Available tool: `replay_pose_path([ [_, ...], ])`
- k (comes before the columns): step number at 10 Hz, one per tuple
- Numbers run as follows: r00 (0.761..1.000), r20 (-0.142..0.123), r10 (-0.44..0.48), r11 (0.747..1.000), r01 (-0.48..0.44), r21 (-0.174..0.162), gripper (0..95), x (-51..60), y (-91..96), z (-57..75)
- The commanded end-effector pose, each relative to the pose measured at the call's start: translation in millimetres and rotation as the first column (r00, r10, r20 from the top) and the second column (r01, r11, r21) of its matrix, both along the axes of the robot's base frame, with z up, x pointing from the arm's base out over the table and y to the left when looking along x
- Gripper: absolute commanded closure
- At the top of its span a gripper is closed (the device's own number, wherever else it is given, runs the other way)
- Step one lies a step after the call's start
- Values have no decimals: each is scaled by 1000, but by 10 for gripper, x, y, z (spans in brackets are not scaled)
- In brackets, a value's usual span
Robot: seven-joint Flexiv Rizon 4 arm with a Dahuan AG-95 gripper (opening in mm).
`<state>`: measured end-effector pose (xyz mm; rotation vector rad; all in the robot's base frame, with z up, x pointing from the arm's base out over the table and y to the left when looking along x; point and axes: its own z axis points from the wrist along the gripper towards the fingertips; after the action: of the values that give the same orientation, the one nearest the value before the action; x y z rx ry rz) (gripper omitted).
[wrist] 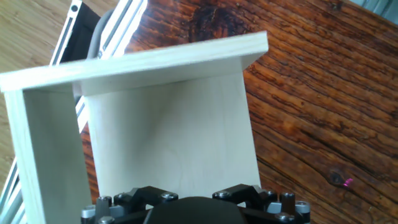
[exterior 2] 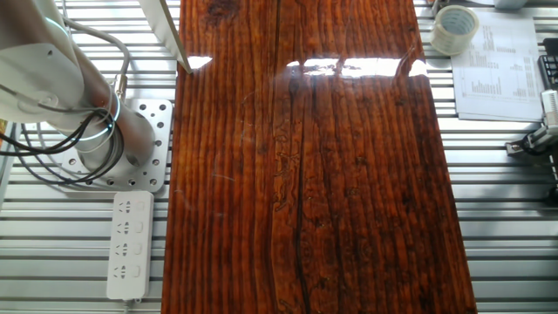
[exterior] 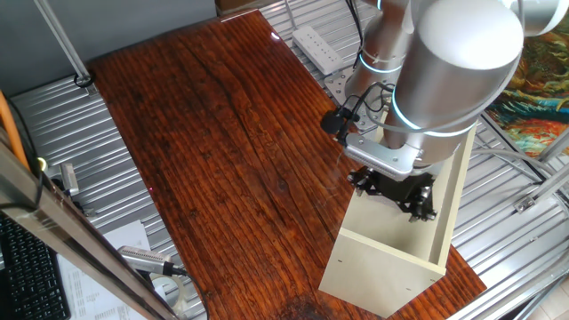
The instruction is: Take the object down from the shelf
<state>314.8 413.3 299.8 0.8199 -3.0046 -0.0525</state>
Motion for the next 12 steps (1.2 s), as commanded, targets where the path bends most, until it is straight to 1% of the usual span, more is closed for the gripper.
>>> replay_pose_path([
  [1,1000,0,4,1000,-4,-3,0,-27,4,-4],
  [3,1000,0,21,1000,-21,-3,0,-82,-12,-31],
  [6,999,1,32,999,-32,-4,0,-128,-27,-55],
  [11,999,2,48,999,-48,-4,0,-144,-32,-59],
  [12,999,1,41,999,-41,-9,0,-158,-45,-58],
])
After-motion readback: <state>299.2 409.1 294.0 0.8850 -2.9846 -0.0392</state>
